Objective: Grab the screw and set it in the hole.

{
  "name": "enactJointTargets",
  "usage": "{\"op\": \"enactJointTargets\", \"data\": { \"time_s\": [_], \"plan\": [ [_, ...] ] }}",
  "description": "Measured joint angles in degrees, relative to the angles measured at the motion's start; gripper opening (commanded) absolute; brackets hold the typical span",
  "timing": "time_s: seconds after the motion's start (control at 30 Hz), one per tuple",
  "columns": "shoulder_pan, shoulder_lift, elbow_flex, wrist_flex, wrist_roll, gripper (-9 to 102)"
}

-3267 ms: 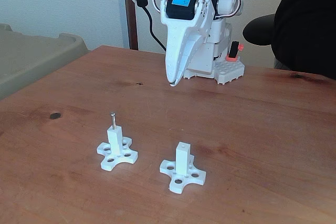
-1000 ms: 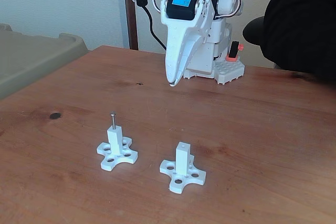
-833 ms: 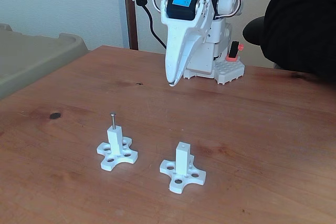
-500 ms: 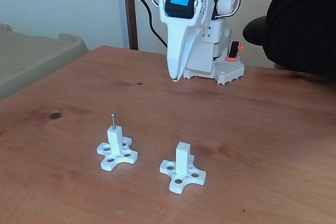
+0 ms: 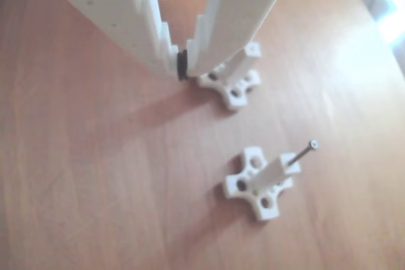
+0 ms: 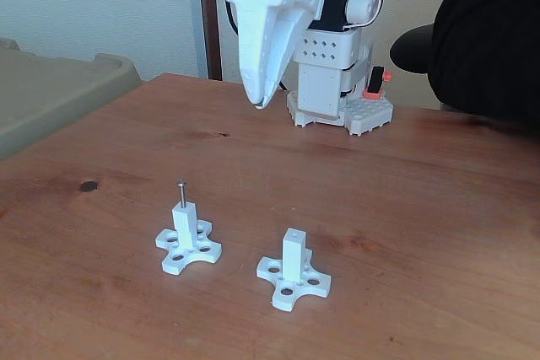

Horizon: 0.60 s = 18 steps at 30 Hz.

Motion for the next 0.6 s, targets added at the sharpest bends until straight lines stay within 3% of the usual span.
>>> {"op": "enactJointTargets", "data": {
  "time_s": [0.6],
  "plan": [
    [0.18,-34.45,-28.3,6.94,1.85,0]
  ]
}}
